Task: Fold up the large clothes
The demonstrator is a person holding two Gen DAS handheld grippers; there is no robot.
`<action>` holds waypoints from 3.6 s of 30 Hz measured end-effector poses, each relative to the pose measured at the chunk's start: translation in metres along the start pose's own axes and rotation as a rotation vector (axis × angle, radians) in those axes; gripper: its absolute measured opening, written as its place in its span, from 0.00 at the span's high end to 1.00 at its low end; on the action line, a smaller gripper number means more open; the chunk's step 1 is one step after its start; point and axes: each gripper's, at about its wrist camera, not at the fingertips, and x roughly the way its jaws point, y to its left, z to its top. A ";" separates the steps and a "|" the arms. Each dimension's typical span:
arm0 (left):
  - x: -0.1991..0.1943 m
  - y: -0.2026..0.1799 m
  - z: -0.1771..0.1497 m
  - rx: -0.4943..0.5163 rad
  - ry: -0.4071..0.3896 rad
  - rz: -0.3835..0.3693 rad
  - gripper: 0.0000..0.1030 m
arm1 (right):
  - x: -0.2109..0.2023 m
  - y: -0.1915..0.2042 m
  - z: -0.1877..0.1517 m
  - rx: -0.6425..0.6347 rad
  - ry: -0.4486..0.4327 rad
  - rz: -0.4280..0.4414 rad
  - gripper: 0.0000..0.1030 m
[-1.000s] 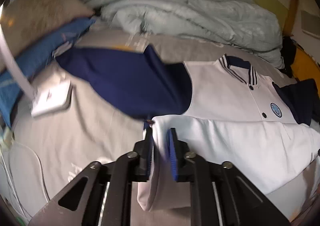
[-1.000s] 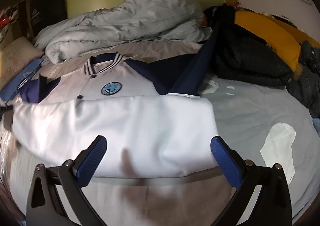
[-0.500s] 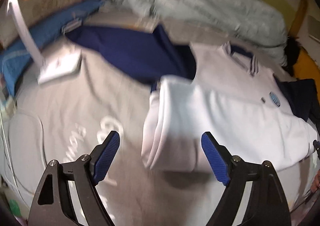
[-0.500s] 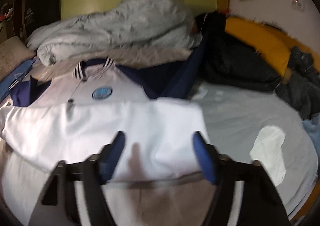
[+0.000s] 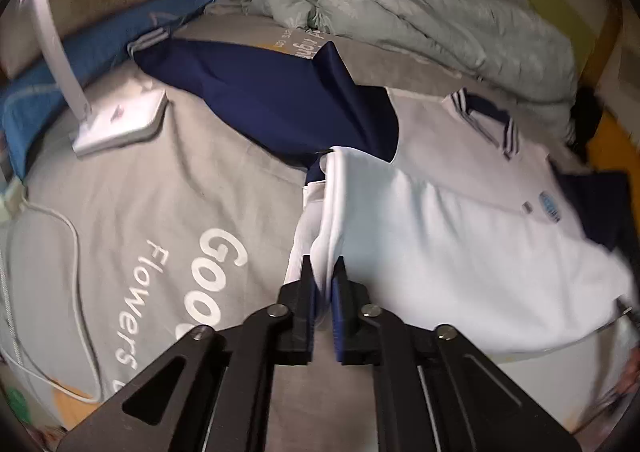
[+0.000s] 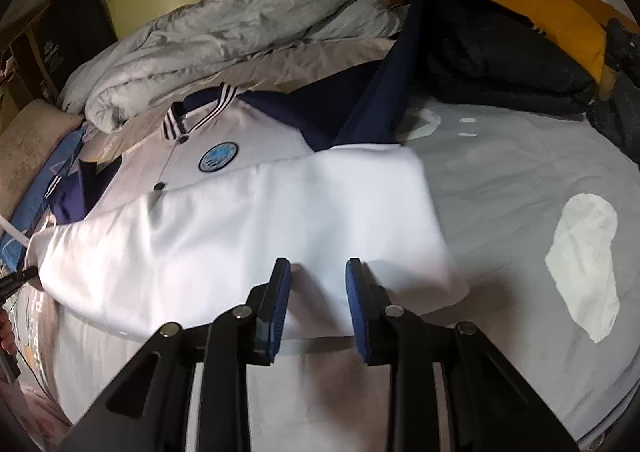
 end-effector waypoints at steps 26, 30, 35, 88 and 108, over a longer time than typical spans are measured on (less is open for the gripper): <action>-0.010 -0.063 -0.017 0.160 -0.121 -0.116 0.00 | -0.005 -0.045 0.018 0.153 -0.052 -0.077 0.38; -0.002 -0.060 -0.018 0.131 -0.090 -0.129 0.00 | 0.016 -0.050 0.021 0.164 0.002 -0.057 0.93; -0.011 -0.062 -0.019 0.149 -0.137 -0.124 0.00 | -0.027 -0.015 0.028 -0.011 -0.262 -0.072 0.96; -0.003 -0.093 -0.071 0.021 0.080 -0.395 0.02 | 0.007 0.042 -0.049 0.107 0.093 0.342 0.25; 0.016 -0.093 -0.065 0.000 -0.111 -0.223 0.90 | 0.040 0.068 -0.040 0.022 -0.071 0.154 0.89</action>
